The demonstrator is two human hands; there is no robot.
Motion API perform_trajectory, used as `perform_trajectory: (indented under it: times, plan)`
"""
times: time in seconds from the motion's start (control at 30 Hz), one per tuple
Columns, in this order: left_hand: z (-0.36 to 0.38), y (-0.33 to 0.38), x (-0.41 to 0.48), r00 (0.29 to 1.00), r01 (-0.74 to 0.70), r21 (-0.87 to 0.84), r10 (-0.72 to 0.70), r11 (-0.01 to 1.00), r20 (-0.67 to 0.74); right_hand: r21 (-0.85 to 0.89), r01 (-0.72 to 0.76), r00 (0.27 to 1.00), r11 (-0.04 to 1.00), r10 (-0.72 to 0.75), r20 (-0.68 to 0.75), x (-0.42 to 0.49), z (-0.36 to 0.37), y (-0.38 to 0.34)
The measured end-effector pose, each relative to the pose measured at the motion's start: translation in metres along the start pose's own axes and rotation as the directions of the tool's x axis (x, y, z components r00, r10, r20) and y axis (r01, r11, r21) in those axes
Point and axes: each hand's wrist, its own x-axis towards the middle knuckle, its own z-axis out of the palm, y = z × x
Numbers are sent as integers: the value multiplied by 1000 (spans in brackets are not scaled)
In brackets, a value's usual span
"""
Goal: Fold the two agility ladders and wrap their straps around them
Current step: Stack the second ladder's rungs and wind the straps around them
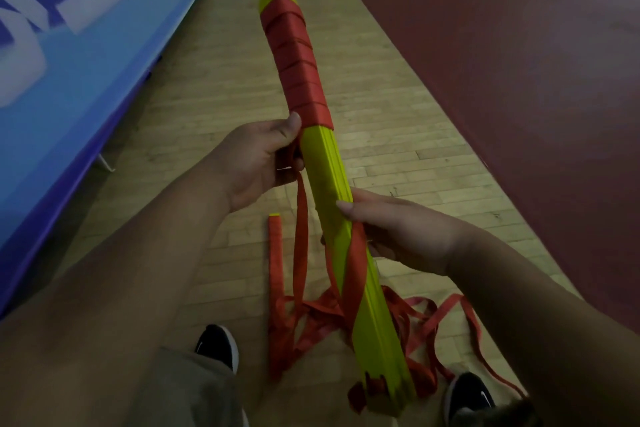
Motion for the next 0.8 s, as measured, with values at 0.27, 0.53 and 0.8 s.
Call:
perform_trajectory:
  times: [0.27,0.53,0.8]
  plan:
    - [-5,3,-3,994,-58,-79,65,995,89,185,24,980,982,-60,191,5,-7,7]
    - [-13,-1,3,994,6,-11,-5,1000,106,165,25,986,986,-51,158,2,-8,7]
    - [-11,-1,9,997,68,114,-63,991,-39,88,52,999,995,-51,-3,1,-3,6]
